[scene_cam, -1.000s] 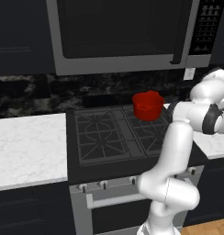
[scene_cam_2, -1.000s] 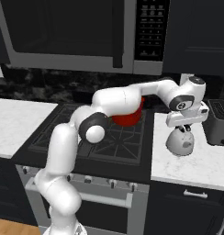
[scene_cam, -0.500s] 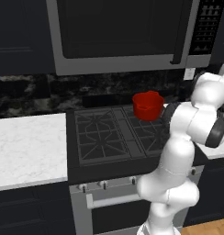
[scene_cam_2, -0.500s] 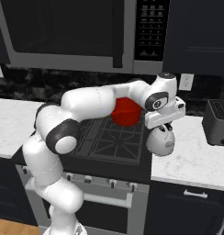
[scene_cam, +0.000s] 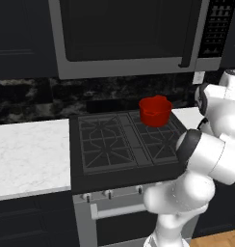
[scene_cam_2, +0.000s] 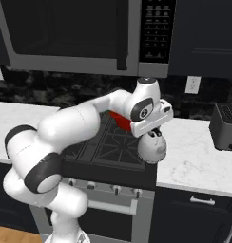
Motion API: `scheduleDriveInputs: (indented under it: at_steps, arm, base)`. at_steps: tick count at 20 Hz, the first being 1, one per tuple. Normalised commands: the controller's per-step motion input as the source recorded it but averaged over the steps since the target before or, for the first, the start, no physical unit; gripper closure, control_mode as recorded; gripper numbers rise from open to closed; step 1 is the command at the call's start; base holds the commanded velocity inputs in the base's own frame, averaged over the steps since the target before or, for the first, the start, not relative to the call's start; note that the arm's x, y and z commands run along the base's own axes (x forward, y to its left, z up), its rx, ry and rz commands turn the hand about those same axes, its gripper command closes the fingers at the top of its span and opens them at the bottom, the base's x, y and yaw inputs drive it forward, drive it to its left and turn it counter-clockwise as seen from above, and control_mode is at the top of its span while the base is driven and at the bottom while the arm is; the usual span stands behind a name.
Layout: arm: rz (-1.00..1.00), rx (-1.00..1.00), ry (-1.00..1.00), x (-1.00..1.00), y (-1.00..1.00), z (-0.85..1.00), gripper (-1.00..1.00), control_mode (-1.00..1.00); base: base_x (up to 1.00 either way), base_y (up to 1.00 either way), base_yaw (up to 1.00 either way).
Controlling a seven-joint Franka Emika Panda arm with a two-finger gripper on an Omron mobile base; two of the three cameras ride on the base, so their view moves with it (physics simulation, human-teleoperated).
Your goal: Pick the kettle from the counter and place it on a stove burner. Then turn the burner on.
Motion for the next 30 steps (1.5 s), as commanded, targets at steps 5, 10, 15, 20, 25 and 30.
scheduleDriveInputs:
  at_steps: [5, 10, 15, 20, 25, 30]
  arm:
    - [0.0, 0.07, 0.0, -0.14, 0.39, 0.44, 1.0, -1.0]
    - [0.0, 0.1, 0.0, -0.25, 0.45, 0.18, 1.0, -1.0]
    - [0.0, 0.05, 0.0, -0.12, 0.58, 0.02, 1.0, -1.0]
    - [0.0, 0.0, 0.0, 0.0, 0.52, 0.0, 1.0, -1.0]
    - [0.0, 0.0, 0.0, 0.01, 0.39, 0.0, 1.0, -1.0]
    - [0.0, -0.02, 0.03, 0.01, 0.44, 0.0, 1.0, -1.0]
  base:
    - [0.0, 0.0, 0.0]
    - [0.0, 0.0, 0.0]
    - [0.0, 0.0, 0.0]
    - [0.0, 0.0, 0.0]
    - [0.0, 0.0, 0.0]
    - [0.0, 0.0, 0.0]
